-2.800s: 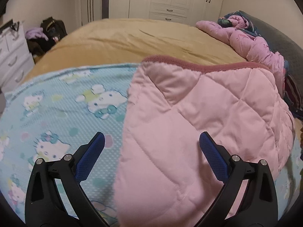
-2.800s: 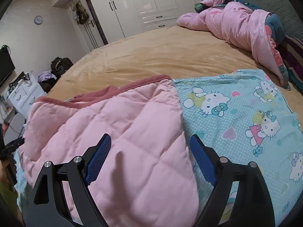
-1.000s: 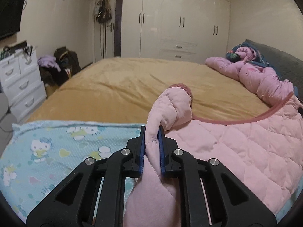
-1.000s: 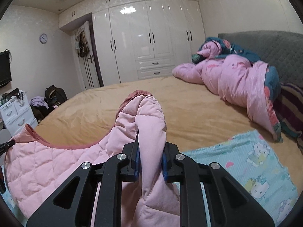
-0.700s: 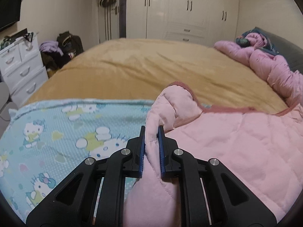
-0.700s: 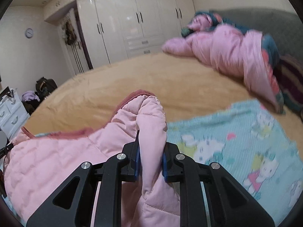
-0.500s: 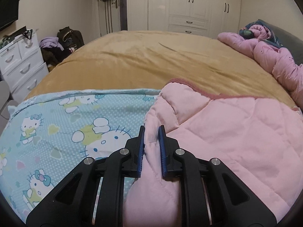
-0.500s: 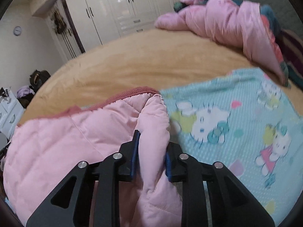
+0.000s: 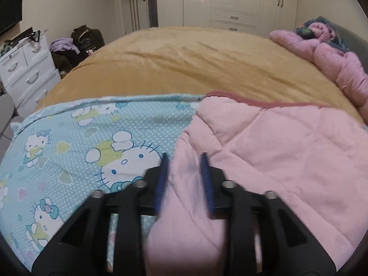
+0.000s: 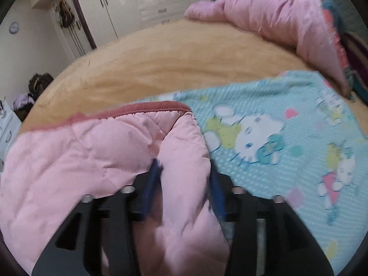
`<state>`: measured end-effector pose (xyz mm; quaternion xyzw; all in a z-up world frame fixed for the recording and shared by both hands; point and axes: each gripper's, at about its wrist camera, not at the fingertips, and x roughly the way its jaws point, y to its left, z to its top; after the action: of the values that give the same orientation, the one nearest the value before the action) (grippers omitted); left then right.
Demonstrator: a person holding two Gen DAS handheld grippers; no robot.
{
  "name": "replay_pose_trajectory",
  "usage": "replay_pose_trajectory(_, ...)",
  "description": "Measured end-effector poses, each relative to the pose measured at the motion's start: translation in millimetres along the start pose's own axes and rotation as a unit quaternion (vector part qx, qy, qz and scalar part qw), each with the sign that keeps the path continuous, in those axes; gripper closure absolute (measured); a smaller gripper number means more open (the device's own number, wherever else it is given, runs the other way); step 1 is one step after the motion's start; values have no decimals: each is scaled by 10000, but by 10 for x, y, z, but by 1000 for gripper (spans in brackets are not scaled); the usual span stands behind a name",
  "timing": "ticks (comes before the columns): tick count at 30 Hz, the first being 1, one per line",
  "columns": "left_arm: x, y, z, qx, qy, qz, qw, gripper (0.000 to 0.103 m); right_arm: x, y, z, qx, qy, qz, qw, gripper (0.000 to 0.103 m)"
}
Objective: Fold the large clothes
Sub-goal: 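Lift the folded edge with both grippers and fold it over the jacket, then open both grippers and press the folded jacket flat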
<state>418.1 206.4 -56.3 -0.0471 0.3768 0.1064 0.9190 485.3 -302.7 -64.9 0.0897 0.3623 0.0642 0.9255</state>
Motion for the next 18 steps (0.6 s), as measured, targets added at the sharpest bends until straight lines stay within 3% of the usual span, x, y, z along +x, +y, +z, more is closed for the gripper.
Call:
replay_pose_trajectory(2, -257, 3, -12, -7, -220, -89, 9997, 37, -269, 60, -26, -86, -267, 115, 9995, 16)
replay_pose_trajectory(4, -493, -78, -48, 150, -434, -86, 9989, 31, -559, 188, -95, -316, -477, 353, 9977, 12)
replay_pose_trajectory(7, -811, -259, -154, 358, -612, -275, 9971, 12, -845, 435, -257, -661, -390, 780, 9940, 11)
replay_pose_trajectory(14, -1183, -770, -565, 752, -384, -964, 9917, 9, -1041, 1025, -748, -1477, 81, 1141, 9824, 11)
replay_pose_trajectory(16, -1190, -915, -677, 854, -274, -996, 9910, 9, -980, 1095, -854, -1501, 321, 1273, 9799, 11)
replay_pose_trajectory(18, -1130, -1037, -811, 956, -90, -966, 9907, 9, -922, 1178, -942, -1597, 445, 1128, 9797, 10)
